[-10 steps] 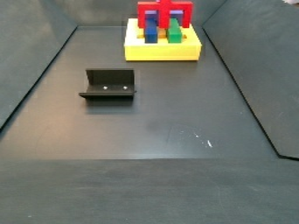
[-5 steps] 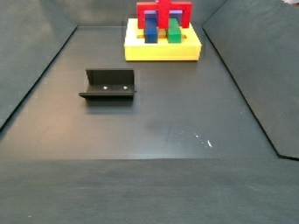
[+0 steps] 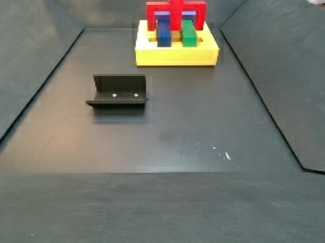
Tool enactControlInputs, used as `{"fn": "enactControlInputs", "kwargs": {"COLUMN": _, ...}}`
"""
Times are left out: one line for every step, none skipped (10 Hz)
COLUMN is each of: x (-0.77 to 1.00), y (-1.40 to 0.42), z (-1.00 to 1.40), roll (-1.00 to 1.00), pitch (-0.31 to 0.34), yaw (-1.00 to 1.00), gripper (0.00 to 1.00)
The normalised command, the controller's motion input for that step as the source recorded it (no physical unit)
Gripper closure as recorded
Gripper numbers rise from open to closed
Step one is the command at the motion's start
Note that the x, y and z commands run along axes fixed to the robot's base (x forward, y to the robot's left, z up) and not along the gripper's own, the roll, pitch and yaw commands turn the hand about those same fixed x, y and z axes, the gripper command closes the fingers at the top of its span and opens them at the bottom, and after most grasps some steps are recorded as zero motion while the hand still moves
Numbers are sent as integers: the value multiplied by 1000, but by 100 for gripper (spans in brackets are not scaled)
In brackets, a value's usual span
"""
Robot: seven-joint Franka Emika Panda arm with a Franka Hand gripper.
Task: Pick up the red object. Move up. Move to above the board. Insert the red object.
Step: Insert the red object.
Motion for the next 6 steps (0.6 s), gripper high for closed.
{"fn": "enactControlInputs", "kwargs": {"x": 0, "y": 0, "z": -234, "roll": 0, "pitch": -6, "yaw": 31, "gripper": 100}}
{"fn": "enactControlInputs", "kwargs": {"x": -46, "y": 0, "z": -234, "roll": 1, "pitch": -11, "yaw": 14, "gripper": 100}}
{"fn": "enactControlInputs", "kwargs": {"x": -60, "y": 0, "z": -229, "roll": 0, "pitch": -29, "yaw": 14, "gripper": 100}}
{"fn": "enactControlInputs", "kwargs": {"x": -23, "y": 0, "z": -220, "roll": -13, "pitch": -43, "yaw": 23, "gripper": 100}}
{"fn": "enactControlInputs", "kwargs": {"x": 0, "y": 0, "z": -251, "roll": -36, "pitch": -43, "yaw": 46, "gripper": 100}}
{"fn": "enactControlInputs", "kwargs": {"x": 29, "y": 0, "z": -277, "roll": -34, "pitch": -40, "yaw": 43, "gripper": 100}}
